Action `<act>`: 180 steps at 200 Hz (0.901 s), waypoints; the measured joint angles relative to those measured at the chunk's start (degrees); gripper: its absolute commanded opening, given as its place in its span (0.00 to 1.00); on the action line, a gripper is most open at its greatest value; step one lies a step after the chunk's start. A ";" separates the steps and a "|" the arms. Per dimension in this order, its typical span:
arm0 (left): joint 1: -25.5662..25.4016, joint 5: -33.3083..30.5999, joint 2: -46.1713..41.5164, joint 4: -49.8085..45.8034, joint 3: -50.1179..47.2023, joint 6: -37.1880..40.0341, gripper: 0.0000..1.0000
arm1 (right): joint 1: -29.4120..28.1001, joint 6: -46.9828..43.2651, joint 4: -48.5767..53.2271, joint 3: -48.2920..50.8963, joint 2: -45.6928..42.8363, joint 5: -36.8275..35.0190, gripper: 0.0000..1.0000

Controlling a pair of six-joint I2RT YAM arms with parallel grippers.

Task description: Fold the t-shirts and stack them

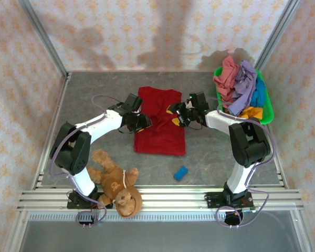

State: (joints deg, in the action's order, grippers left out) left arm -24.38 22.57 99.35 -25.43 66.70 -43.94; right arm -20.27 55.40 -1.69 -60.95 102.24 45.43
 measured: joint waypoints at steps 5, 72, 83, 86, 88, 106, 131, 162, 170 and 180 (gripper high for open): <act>0.00 -0.44 0.42 -0.22 0.24 0.17 0.37 | 0.20 0.00 0.00 0.00 0.00 0.00 0.62; 0.68 -5.25 4.57 -2.93 4.87 3.93 0.05 | 1.60 -1.55 1.88 0.90 -0.79 0.04 0.62; 1.38 -4.74 5.11 -2.54 5.38 3.89 0.02 | 1.60 -1.75 1.97 1.20 -1.38 0.44 0.62; 1.68 -4.52 5.40 -2.40 5.53 3.80 0.02 | 1.60 -1.86 1.97 1.31 -1.55 0.57 0.62; 1.77 -4.37 5.51 -2.36 5.62 3.85 0.02 | 1.60 -1.95 1.97 1.40 -1.68 0.70 0.62; 3.37 -2.47 6.99 -1.18 6.14 3.10 0.01 | 1.60 -2.27 2.16 2.05 -2.73 1.57 0.62; 5.75 0.28 8.83 1.73 5.99 0.94 0.01 | 1.60 -3.37 2.97 3.23 -3.58 2.19 0.62; 9.79 5.51 11.06 9.44 4.15 -3.69 0.07 | 1.60 -4.70 4.70 5.05 -3.74 2.14 0.62; 10.95 7.02 12.22 11.43 3.80 -5.05 0.14 | 1.60 -5.25 5.49 5.20 -3.74 2.08 0.62; 12.20 8.57 13.81 13.35 3.69 -6.29 0.30 | 1.60 -6.03 6.32 5.22 -3.74 1.92 0.62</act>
State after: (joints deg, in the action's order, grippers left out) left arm -12.19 31.14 113.16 -12.08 70.39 -50.24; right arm -18.68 49.36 4.62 -55.72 98.50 47.35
